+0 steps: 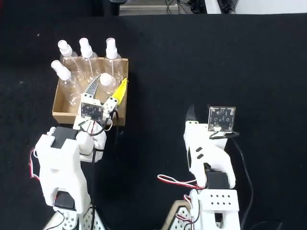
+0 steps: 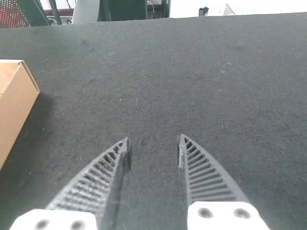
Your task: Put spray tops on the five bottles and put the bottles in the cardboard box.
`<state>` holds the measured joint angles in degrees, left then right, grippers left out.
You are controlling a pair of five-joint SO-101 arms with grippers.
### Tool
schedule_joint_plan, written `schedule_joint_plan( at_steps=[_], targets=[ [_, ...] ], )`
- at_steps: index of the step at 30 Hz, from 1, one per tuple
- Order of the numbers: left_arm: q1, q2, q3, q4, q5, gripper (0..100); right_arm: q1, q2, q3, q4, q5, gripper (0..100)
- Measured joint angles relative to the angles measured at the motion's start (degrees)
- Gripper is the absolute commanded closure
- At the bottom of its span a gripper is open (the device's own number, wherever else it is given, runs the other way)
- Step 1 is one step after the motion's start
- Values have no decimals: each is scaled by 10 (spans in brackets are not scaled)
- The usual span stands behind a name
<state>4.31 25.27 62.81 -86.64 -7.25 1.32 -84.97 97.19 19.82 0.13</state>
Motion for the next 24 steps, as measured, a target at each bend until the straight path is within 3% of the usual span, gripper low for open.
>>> schedule_joint_plan(
  at_steps=[16, 24],
  targets=[
    [-8, -36, -13, 68, -10, 744, 0, 0, 0, 0, 0, 858],
    [-20, -198, -7, 353, 13, 743, 0, 0, 0, 0, 0, 858]
  ],
)
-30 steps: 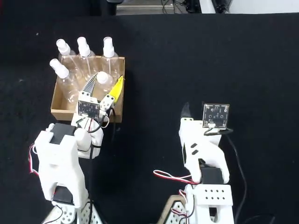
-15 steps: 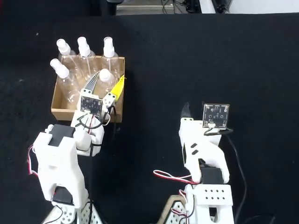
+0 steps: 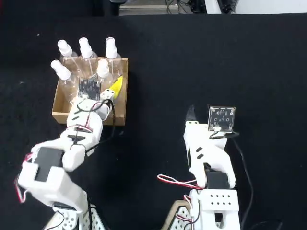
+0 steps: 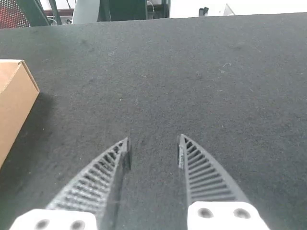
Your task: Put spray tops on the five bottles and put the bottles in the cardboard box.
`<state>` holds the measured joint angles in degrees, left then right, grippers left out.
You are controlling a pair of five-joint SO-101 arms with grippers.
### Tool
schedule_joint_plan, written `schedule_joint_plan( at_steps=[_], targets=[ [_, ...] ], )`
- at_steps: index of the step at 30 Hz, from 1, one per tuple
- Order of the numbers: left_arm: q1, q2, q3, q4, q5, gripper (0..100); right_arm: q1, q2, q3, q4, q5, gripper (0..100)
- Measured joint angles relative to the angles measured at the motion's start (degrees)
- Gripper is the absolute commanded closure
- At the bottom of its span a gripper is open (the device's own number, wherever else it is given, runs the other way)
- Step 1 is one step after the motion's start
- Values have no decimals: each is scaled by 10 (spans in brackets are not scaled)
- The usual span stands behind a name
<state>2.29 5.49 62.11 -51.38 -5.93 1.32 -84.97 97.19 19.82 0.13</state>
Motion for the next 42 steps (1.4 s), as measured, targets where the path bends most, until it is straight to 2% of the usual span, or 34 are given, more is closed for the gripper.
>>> schedule_joint_plan(
  at_steps=[3, 10, 20, 36, 42],
  targets=[
    [0, -27, 0, 67, 4, 740, 0, 0, 0, 0, 0, 858],
    [-1, -30, 0, 84, 8, 739, 0, 0, 0, 0, 0, 858],
    [0, -6, 32, -37, 7, 739, 0, 0, 0, 0, 0, 858],
    [0, 14, 14, -22, 7, 738, 0, 0, 0, 0, 0, 858],
    [-1, 14, 14, -22, 7, 613, 0, 0, 0, 0, 0, 858]
  ],
)
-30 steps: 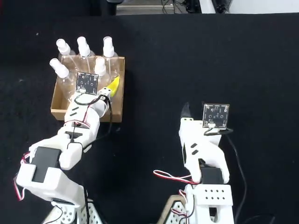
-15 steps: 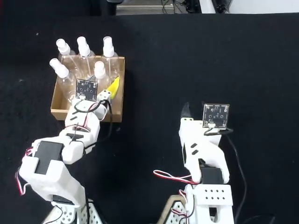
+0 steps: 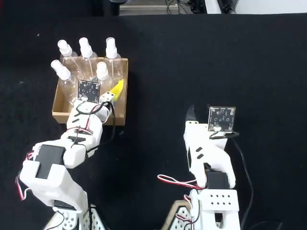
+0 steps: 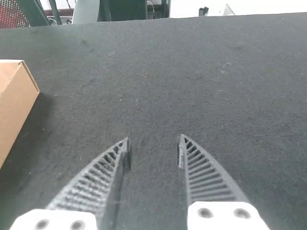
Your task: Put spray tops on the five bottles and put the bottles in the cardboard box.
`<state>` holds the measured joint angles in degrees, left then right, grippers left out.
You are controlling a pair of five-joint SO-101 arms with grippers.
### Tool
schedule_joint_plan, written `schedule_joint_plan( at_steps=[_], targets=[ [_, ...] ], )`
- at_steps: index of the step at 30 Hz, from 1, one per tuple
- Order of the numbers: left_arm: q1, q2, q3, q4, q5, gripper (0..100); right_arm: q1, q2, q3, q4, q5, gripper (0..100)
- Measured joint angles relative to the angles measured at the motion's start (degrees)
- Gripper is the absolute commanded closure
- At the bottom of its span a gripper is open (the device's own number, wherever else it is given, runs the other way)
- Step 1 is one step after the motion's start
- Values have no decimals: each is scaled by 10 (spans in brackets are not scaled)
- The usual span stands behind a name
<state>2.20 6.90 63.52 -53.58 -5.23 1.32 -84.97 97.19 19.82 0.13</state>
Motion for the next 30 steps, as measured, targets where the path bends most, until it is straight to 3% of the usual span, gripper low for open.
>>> schedule_joint_plan(
  at_steps=[30],
  targets=[
    [-5, -34, 28, -2, 0, 653, 0, 0, 0, 0, 0, 858]
  ],
)
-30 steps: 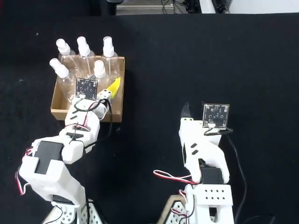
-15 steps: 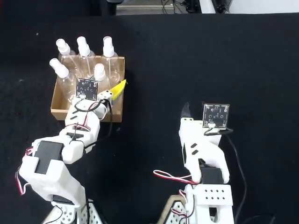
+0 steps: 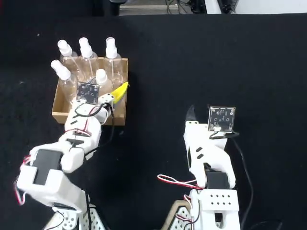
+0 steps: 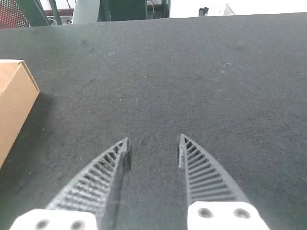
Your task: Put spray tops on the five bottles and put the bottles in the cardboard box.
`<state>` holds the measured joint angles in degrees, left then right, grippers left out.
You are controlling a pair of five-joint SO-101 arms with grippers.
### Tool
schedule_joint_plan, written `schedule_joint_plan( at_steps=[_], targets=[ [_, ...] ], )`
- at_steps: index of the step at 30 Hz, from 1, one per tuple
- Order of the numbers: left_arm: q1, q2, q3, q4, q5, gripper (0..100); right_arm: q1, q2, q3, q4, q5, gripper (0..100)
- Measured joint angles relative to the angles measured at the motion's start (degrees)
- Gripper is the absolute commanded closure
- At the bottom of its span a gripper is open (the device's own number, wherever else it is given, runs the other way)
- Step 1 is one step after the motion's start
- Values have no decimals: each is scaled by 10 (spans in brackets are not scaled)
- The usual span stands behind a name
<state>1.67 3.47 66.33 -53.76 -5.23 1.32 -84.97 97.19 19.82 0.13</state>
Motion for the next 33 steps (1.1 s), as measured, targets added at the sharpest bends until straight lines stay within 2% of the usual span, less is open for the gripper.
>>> schedule_joint_plan(
  at_steps=[14, 24, 29, 33],
  targets=[
    [-17, -171, 156, 0, 0, 654, 0, 0, 0, 0, 0, 858],
    [-55, -380, 281, 3, 0, 654, 0, 0, 0, 0, 0, 858],
    [-90, -498, 287, 97, 0, 654, 0, 0, 0, 0, 0, 858],
    [-95, -609, 292, 222, 0, 671, 0, 0, 0, 0, 0, 858]
  ],
)
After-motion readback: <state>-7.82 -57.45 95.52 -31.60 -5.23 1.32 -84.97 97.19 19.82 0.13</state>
